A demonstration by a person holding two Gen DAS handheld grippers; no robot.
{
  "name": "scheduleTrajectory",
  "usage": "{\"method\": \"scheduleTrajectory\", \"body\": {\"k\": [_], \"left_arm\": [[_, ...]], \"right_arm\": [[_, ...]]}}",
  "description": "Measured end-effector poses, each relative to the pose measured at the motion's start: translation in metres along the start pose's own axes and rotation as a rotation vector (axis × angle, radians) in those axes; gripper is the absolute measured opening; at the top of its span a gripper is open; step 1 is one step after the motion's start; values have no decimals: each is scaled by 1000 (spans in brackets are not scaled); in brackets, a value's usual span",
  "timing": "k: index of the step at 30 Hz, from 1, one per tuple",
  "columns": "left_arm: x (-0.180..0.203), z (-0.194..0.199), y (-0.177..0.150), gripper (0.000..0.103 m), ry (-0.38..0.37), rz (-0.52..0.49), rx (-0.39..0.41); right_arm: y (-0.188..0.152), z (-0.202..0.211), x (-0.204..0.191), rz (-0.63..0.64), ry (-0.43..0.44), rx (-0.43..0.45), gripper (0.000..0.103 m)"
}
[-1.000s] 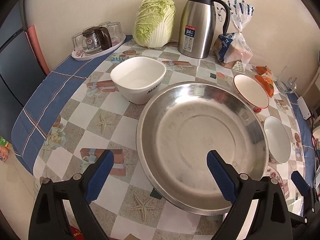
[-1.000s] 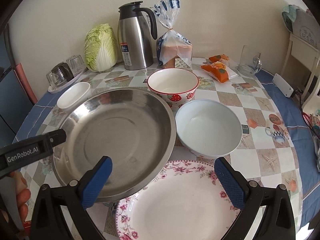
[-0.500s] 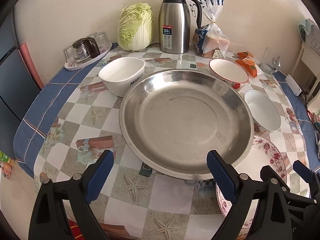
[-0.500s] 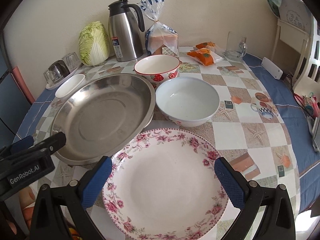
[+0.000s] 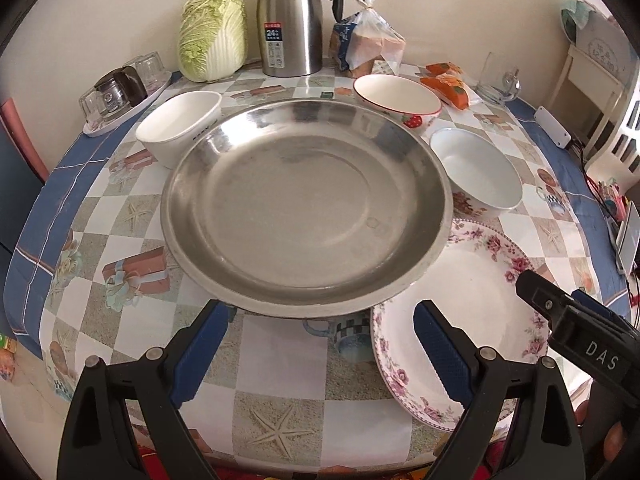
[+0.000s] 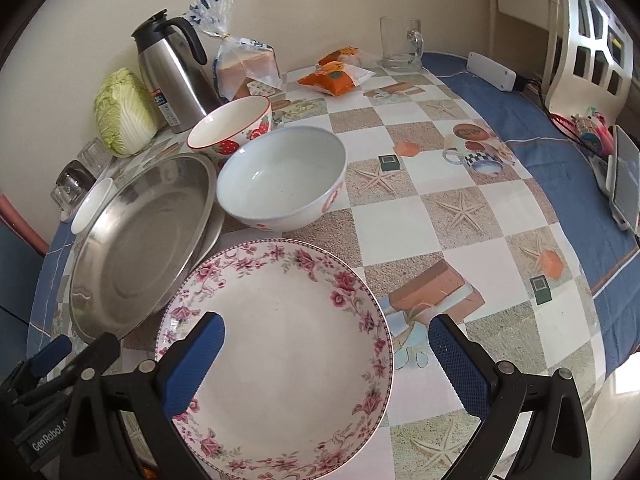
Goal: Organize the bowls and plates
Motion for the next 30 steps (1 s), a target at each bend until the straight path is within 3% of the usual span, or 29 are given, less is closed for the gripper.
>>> {"method": "scheduleTrajectory", "body": {"k": [11,18,30], "left_arm": [[30,-10,-1,102,-22,-28,-18],[27,-27,-12,102,-98,76,-104],[24,-39,-4,102,-164,128,-123]], "right_arm": [[-1,-15,12,-24,60,-71,103],[-1,-23,16,-27,71,-102,103],[1,-30,22,-75,96,-123,103]]}}
Point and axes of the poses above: each gripper's, at about its wrist camera, not at the fingertips, and z roughly against the way its jaws point, x to its right, y to its top, the point moved 8 cm from there along -z, roughly the way its jaws point, and after that the axes turned 11 degrees about -x, right-handed, at the moved point
